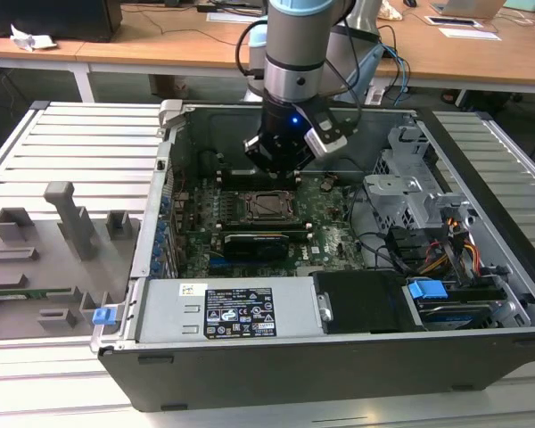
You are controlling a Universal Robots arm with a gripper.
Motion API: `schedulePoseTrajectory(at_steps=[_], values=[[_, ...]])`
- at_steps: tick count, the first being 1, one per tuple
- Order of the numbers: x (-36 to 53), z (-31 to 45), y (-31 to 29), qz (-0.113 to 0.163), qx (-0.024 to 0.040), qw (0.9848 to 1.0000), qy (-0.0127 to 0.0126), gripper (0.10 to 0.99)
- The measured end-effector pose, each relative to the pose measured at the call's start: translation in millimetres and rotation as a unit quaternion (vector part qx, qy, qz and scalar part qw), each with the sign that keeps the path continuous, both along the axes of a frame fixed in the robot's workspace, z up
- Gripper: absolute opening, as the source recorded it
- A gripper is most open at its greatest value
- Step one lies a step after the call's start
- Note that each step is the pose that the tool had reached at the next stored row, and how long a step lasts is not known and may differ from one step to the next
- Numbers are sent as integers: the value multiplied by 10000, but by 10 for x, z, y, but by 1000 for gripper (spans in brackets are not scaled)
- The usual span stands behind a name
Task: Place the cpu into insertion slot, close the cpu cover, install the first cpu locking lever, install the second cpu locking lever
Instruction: 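Install the second cpu locking lever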
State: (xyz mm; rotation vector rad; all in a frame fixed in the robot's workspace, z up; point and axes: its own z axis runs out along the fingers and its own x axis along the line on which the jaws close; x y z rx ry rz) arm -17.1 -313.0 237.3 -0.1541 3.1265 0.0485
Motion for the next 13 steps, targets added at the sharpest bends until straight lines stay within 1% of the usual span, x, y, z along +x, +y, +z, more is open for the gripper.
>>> schedulePoseTrajectory(at_steps=[1,2,3,4,7,8,9,10,13], values=[[0,0,-32,0,0,10000,1,110],[1,-1,-45,0,-1,10000,10,110],[2,-4,-53,0,1,10000,57,110],[2,-5,-65,0,0,10000,75,110],[3,-17,-180,1,49,10000,77,110],[3,-20,-237,0,71,9999,77,110],[2,-21,-271,0,79,9999,77,110],[2,-23,-302,0,86,9999,78,110],[2,-25,-369,1,91,9999,80,110]])
